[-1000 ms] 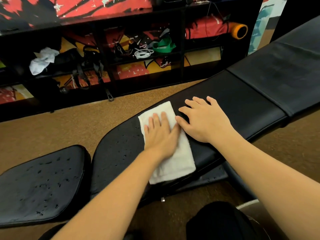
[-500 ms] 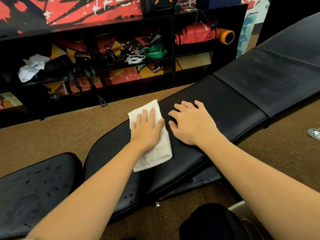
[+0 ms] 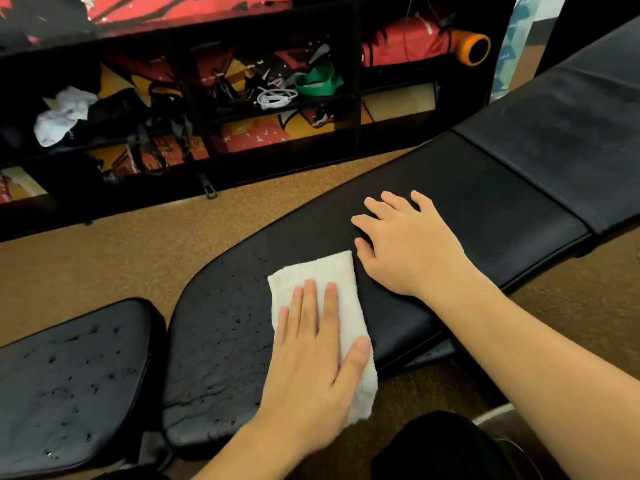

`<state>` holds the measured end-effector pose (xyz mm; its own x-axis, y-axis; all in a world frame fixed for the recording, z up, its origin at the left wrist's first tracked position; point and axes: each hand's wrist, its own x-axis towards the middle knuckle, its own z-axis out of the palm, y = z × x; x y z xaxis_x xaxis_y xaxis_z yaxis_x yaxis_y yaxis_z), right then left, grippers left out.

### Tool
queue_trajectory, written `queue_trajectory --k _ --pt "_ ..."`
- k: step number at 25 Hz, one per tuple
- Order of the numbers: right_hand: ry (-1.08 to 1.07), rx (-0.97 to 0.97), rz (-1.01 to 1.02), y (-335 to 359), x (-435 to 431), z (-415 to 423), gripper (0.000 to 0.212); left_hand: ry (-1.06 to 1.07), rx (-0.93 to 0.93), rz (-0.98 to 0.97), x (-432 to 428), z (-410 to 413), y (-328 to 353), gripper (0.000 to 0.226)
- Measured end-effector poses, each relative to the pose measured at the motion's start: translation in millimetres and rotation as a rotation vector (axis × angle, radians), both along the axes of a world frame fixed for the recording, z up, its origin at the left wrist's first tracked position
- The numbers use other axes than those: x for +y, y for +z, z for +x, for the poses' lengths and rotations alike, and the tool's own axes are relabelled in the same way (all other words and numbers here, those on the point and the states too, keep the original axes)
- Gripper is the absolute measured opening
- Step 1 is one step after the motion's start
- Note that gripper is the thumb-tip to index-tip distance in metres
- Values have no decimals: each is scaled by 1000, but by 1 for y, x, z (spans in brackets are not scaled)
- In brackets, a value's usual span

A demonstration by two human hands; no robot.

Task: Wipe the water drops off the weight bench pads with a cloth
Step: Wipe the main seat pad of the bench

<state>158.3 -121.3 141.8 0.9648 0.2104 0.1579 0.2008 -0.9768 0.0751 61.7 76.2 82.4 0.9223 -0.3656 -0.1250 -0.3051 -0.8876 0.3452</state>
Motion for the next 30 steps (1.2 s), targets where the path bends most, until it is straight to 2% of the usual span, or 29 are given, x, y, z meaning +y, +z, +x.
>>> queue_trajectory --k 7,10,13,17,21,26,30 --pt "-4 -11 -12 0 2 -1 53 93 28 -59 -3 75 3 91" --pt "-12 -13 -13 0 2 1 52 135 -3 -58 -8 129 2 81" --pt "-8 -4 -12 1 1 3 52 170 -80 -22 -2 184 -3 87" --pt "-17 -9 -3 2 2 1 52 272 -141 -97 1 212 -3 69" --pt "-13 -4 0 4 3 0 52 277 -74 -84 3 186 -1 99" --pt "-25 -3 -1 4 2 -3 52 191 16 -106 3 79 0 75" --pt "-17 -7 -8 3 3 -2 52 151 -16 -63 11 -22 -9 82"
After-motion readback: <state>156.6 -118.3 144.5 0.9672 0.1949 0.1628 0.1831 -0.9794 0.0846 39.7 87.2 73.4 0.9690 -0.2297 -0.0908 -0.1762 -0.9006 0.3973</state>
